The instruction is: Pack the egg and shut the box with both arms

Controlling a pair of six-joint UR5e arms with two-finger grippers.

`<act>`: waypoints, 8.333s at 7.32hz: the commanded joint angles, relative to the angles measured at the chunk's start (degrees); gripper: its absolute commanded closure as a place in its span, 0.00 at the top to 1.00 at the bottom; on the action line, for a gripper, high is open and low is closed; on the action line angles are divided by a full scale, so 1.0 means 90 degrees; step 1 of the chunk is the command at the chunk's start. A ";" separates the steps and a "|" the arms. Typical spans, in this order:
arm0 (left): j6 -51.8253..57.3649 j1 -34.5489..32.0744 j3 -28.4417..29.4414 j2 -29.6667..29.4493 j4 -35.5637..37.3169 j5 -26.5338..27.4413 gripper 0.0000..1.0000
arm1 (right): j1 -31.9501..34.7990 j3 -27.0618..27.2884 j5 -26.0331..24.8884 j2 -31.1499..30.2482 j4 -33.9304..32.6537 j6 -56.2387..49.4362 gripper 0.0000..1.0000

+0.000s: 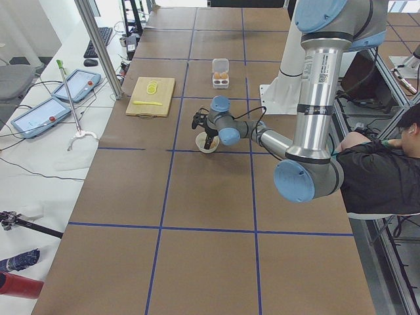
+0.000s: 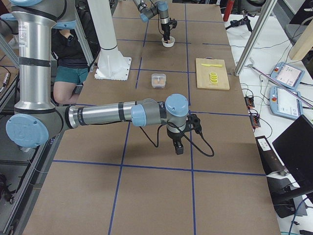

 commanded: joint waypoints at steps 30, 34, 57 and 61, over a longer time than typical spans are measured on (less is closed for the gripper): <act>0.3592 0.2516 0.2899 -0.3843 -0.4648 0.3863 0.00 | 0.0000 0.0000 0.0000 0.0059 0.0000 0.0244 1.00; 0.3690 0.2536 0.3215 -0.4139 -0.4678 0.3786 0.09 | 0.0000 0.0000 0.0000 0.0049 0.0000 0.0244 1.00; 0.3313 0.1913 0.2010 -0.4014 -0.3124 0.1788 0.99 | 0.0000 -0.0010 -0.0010 0.0039 0.0000 0.0244 1.00; 0.0380 0.1171 0.0296 -0.2922 -0.1040 0.0700 1.00 | 0.0000 -0.0010 -0.0010 0.0039 0.0000 0.0244 1.00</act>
